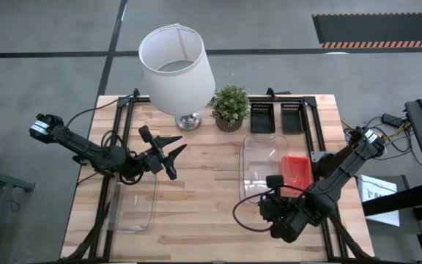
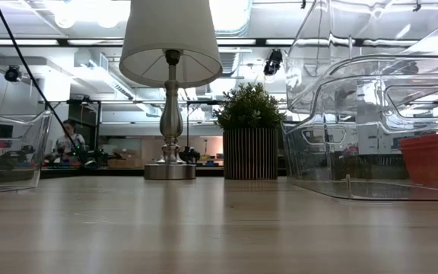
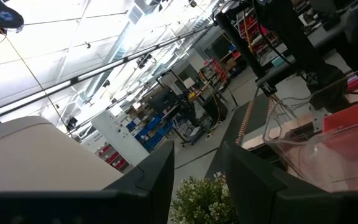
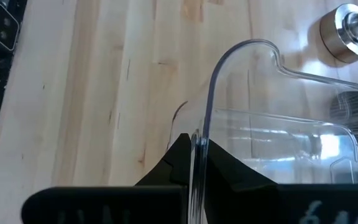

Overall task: Stack baskets by color
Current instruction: Stack the middle transparent bin on the right transparent bin

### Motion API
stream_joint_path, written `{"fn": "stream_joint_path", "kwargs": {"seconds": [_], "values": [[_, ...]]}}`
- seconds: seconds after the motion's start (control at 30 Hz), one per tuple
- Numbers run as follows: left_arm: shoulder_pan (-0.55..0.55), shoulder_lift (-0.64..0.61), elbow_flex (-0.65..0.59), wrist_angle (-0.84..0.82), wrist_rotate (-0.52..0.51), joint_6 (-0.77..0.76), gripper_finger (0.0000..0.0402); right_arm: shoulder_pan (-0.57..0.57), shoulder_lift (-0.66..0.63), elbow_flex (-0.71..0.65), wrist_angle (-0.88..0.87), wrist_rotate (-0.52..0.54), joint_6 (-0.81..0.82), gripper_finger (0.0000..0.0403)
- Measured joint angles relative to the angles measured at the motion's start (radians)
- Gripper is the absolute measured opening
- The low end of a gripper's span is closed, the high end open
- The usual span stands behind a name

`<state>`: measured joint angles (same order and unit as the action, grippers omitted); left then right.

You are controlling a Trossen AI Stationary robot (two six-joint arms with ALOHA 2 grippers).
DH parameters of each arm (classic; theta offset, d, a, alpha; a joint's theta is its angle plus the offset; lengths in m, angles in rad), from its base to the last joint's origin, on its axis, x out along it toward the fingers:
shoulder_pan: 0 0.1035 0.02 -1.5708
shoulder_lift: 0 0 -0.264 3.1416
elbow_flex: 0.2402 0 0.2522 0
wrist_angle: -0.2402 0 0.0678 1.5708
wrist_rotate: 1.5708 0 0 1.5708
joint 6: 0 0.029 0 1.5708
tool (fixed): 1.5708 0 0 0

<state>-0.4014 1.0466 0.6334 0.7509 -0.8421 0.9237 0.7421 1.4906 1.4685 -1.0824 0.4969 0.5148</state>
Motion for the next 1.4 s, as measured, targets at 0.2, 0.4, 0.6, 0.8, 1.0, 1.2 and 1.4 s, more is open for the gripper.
{"fn": "stream_joint_path", "kwargs": {"seconds": [0.2, 0.4, 0.6, 0.8, 1.0, 1.2, 1.4], "values": [[0.000, 0.000, 0.000, 0.000, 0.000, 0.000, 0.0120, -0.017, 0.000, -0.002, 0.000, 0.000, -0.001, 0.0009], [0.000, 0.000, 0.000, 0.000, 0.000, 0.000, 0.0120, -0.030, 0.000, -0.002, 0.001, 0.001, 0.000, 0.0009], [0.000, 0.000, 0.000, 0.000, 0.000, 0.000, 0.0120, -0.038, 0.000, -0.008, 0.013, 0.001, 0.001, 0.0009], [0.000, 0.000, 0.000, 0.000, 0.000, 0.001, 0.0120, -0.039, 0.000, -0.018, 0.022, 0.001, 0.005, 0.0027], [0.000, 0.000, 0.001, 0.000, 0.000, 0.000, 0.0120, -0.044, 0.000, -0.018, 0.021, 0.004, 0.005, 0.0064], [0.000, 0.000, 0.001, 0.000, 0.000, 0.000, 0.0120, -0.043, -0.001, -0.018, 0.018, 0.002, 0.001, 0.0082], [0.000, 0.000, 0.001, 0.000, 0.000, 0.000, 0.0120, -0.045, 0.003, -0.018, 0.015, -0.002, -0.039, 0.0034]]}}
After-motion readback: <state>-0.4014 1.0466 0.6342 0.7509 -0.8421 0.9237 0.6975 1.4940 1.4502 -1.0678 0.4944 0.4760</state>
